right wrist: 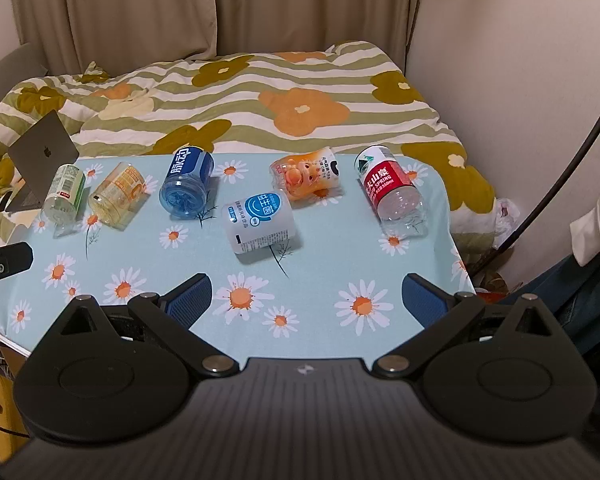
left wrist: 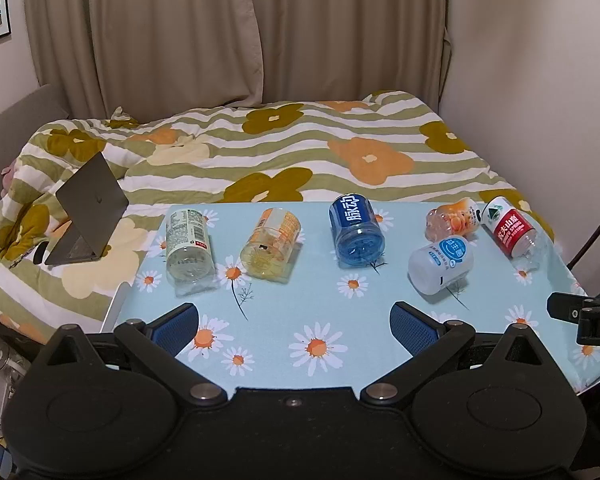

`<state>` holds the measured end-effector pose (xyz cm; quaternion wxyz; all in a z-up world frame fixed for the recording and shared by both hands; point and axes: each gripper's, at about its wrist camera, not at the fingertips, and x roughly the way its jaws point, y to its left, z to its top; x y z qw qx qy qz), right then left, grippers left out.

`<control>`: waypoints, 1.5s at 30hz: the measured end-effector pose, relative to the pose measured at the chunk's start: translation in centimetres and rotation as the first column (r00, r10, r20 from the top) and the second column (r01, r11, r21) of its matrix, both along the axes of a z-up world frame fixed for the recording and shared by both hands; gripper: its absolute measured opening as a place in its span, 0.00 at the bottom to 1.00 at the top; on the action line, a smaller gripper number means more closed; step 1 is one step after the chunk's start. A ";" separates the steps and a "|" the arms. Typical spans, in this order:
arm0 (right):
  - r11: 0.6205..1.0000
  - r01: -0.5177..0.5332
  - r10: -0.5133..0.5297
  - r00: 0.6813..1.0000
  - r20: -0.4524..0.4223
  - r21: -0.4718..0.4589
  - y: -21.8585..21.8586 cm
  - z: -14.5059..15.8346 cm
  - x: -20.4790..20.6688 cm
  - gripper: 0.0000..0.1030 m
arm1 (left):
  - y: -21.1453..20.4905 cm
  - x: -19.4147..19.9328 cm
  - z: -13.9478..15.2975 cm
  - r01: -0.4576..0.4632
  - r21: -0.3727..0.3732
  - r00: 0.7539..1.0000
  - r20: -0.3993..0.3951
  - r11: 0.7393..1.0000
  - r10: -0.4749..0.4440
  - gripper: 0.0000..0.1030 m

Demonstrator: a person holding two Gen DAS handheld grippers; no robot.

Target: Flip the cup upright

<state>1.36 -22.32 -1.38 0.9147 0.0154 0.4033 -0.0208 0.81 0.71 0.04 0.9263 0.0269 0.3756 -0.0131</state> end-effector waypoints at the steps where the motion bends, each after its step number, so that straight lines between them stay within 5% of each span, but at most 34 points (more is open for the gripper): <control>1: 1.000 0.000 0.000 1.000 0.000 0.000 0.0 0.0 0.0 1.00 | 0.0 0.0 0.0 -0.001 0.000 1.000 0.000 1.000 0.001 1.00; 45: 1.000 0.001 -0.001 1.000 -0.002 0.003 0.0 0.0 -0.2 1.00 | 0.1 -0.2 0.4 0.006 0.009 1.000 0.008 1.000 -0.006 1.00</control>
